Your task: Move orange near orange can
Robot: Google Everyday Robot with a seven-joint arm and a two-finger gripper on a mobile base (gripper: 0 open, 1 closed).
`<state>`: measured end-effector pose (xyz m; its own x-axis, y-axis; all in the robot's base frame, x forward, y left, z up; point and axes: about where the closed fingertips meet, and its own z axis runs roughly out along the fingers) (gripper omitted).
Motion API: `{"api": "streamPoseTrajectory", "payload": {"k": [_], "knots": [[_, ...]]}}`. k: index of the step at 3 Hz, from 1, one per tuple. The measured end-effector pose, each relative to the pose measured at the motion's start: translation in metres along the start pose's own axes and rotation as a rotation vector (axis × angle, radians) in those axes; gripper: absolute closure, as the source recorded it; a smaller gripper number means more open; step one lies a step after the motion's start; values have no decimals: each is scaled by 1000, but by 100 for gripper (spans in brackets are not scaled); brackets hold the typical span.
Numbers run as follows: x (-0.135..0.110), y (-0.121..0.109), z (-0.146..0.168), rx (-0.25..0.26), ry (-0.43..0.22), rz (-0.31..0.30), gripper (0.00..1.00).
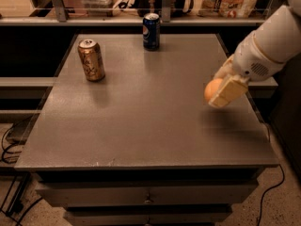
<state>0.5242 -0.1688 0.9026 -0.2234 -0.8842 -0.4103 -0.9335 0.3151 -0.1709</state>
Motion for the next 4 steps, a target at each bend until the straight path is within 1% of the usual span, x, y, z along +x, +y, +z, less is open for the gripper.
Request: {"api": "streamPoseTrajectory", "payload": {"k": [1, 2, 3, 4], "knots": [[-50, -30, -37, 99, -112, -23, 100], [-50, -29, -37, 99, -112, -23, 100], [-65, -27, -11, 70, -171, -4, 100], [-112, -32, 31, 35, -297, -11, 100]]}}
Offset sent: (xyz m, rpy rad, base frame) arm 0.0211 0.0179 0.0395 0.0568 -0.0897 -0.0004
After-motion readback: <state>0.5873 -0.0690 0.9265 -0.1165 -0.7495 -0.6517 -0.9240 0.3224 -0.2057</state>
